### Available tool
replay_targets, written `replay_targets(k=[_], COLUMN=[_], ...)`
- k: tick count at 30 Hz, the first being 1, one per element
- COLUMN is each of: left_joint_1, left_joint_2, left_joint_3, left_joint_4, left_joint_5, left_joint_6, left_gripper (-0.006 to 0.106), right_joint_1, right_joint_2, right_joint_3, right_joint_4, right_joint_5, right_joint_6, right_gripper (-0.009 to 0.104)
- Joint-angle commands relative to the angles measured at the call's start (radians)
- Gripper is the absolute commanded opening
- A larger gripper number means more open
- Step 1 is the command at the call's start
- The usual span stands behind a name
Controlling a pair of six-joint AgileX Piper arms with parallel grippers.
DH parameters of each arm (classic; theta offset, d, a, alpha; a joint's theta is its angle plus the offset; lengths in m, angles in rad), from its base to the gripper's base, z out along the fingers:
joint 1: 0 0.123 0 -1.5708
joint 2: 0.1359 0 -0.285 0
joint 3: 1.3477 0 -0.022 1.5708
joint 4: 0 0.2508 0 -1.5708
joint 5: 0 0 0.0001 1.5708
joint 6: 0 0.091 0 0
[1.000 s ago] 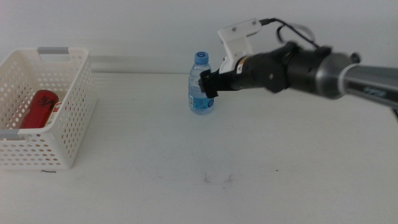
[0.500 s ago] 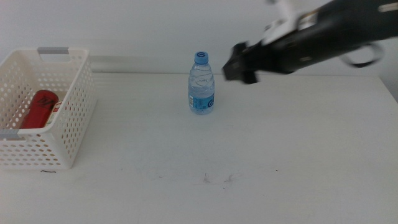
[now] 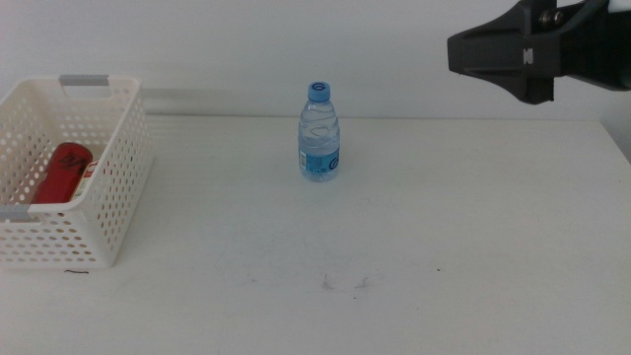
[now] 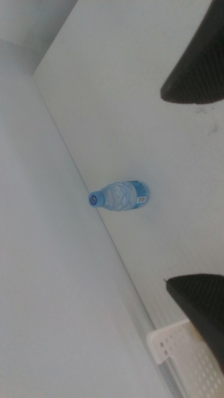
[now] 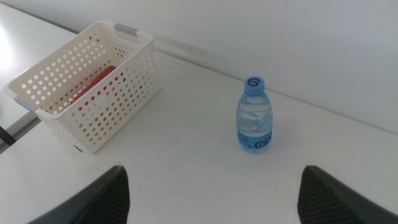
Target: Use arms to grab the bottles and put them into the dustbin to the left of the table.
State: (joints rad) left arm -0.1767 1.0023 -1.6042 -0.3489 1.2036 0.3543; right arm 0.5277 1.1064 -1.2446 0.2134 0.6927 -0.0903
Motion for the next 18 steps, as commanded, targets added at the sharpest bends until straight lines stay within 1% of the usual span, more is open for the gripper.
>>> replay_targets(k=[1, 5, 7, 8, 10, 11, 12, 14, 15, 17, 18], left_joint_1=[-0.003, -0.003, -0.013, -0.027, -0.093, -0.131, -0.184, -0.297, -0.344, -0.383, -0.377], left_joint_2=[-0.002, -0.002, 0.0, 0.0, -0.002, -0.004, -0.008, -0.011, -0.008, 0.026, 0.062], left_joint_3=[0.003, 0.003, 0.019, 0.048, 0.157, 0.214, 0.295, 0.483, 0.581, 0.754, 0.835], left_joint_4=[0.001, 0.001, 0.05, 0.058, 0.046, 0.066, 0.108, 0.222, 0.311, 0.506, 0.542], left_joint_5=[-0.012, -0.012, -0.056, -0.084, -0.203, -0.283, -0.412, -0.7, -0.877, -1.26, -1.422], left_joint_6=[-0.004, -0.004, -0.011, -0.016, -0.036, -0.062, -0.105, -0.205, -0.278, -0.442, -0.524], left_gripper=[0.094, 0.094, 0.094, 0.094, 0.094, 0.094, 0.094, 0.094, 0.094, 0.094, 0.094], right_joint_1=[0.0, 0.0, 0.0, 0.0, 0.0, 0.0, 0.0, 0.0, 0.0, 0.0, 0.0], right_joint_2=[-0.004, -0.004, -0.004, -0.004, -0.004, -0.004, -0.004, -0.004, -0.004, -0.004, -0.004], right_joint_3=[0.008, 0.008, 0.008, 0.008, 0.008, 0.008, 0.008, 0.008, 0.008, 0.008, 0.008], right_joint_4=[0.002, 0.002, 0.0, 0.0, -0.002, -0.004, -0.003, 0.015, 0.019, 0.021, 0.021], right_joint_5=[-0.008, -0.008, -0.008, -0.008, -0.008, -0.008, -0.008, -0.008, -0.008, -0.009, -0.009], right_joint_6=[0.002, 0.004, 0.004, 0.004, 0.004, 0.004, 0.004, 0.004, 0.004, 0.004, 0.004], right_gripper=[0.086, 0.086, 0.086, 0.086, 0.086, 0.086, 0.086, 0.086, 0.086, 0.086, 0.086])
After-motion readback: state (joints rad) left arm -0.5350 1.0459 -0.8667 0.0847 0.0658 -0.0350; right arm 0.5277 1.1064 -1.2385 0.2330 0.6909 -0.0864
